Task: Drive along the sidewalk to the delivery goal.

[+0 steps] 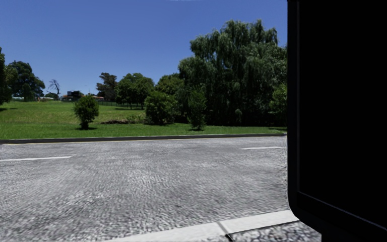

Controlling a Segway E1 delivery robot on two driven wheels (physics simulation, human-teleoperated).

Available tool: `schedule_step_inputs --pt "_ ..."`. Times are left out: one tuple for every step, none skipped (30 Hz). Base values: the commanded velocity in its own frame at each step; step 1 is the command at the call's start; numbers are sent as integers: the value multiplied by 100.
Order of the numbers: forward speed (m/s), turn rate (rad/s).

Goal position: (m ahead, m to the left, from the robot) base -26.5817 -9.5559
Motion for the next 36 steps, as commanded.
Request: schedule_step_inputs --pt "93 80" --pt "93 80" --pt "90 80" --pt "72 65" --pt "72 65" --pt "37 0" --pt "12 0" --pt "0 0" --pt "0 0" --pt "0 0" --pt "0 0" --pt "0 0" --pt "0 0" --pt "0 0" --pt "0 0" --pt "0 0" --pt "0 0" --pt "0 0" --pt "0 0" --pt "0 0" --pt "0 0" --pt "0 0" --pt "0 0" --pt "0 0" --pt "0 0" --pt "0 0" --pt "0 5" --pt "-27 39" --pt "-27 39" --pt "-38 47" --pt "-42 51" --pt "-43 53" --pt "-43 53" --pt "-44 56" --pt "-44 59" --pt "-44 62"
